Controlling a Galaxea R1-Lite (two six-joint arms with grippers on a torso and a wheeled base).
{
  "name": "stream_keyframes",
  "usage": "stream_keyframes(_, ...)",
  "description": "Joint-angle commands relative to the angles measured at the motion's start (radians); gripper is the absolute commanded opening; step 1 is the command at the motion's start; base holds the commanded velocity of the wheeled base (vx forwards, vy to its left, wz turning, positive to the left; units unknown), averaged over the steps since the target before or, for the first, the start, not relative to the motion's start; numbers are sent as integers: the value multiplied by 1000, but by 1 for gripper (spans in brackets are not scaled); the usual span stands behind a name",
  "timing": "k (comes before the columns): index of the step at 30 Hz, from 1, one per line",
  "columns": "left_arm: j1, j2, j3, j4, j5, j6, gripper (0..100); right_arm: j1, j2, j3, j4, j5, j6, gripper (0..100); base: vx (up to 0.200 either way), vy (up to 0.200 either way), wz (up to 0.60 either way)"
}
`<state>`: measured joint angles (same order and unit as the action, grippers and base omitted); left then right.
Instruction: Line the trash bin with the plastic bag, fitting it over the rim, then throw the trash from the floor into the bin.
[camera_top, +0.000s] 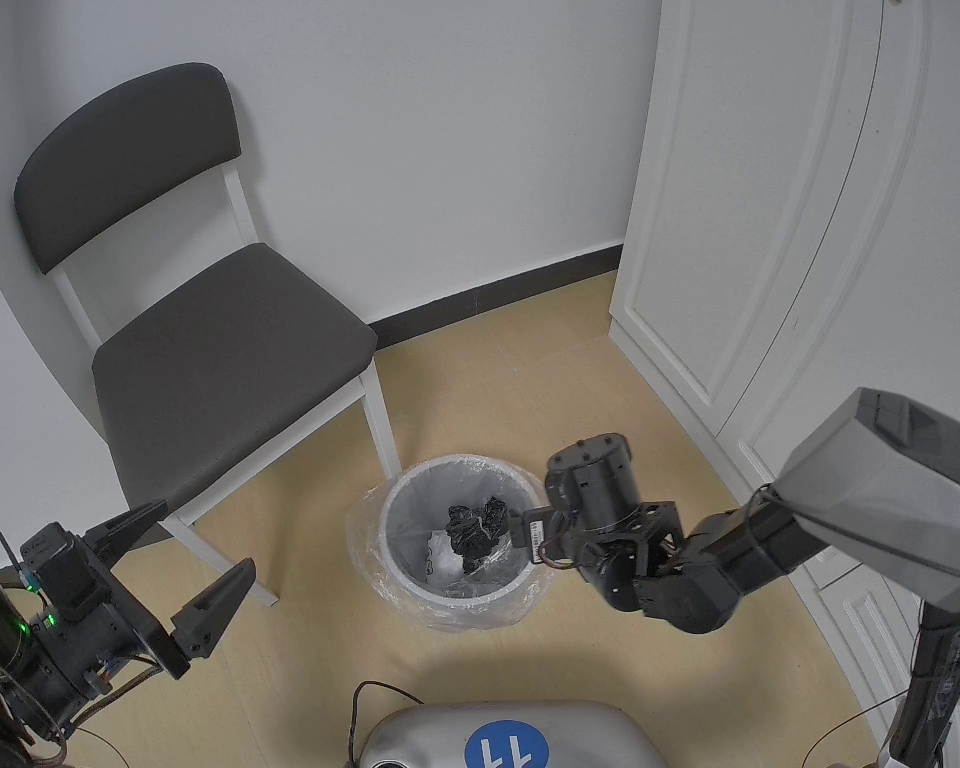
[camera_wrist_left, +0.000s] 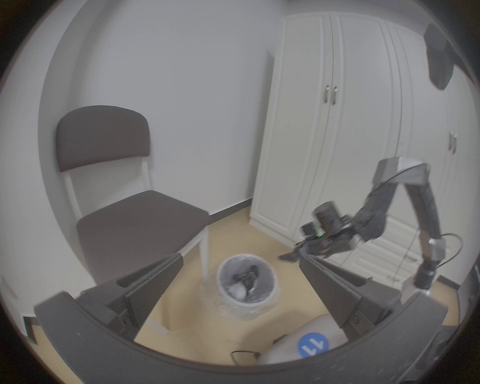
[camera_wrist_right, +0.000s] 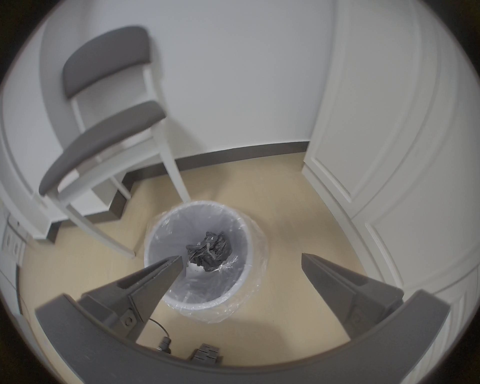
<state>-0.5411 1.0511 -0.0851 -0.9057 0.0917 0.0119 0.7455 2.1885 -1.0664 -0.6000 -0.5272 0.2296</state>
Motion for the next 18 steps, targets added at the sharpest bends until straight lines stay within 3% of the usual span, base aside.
stream_keyframes(1,138,125,-12,15,8,62,100,-110,-130,140,-95,47,54,100,0,0,0)
stream_keyframes(4,179,173,-25,11,42,69,100,-160,-128,154,-155,79,60,100,0,0,0)
stream_keyframes(8,247,241,-64,5,141,69,100,-233,-135,190,-230,89,42,100,0,0,0)
stream_keyframes(18,253,208,-62,5,151,72,100,-298,-271,243,-239,87,-21,100,0,0,0)
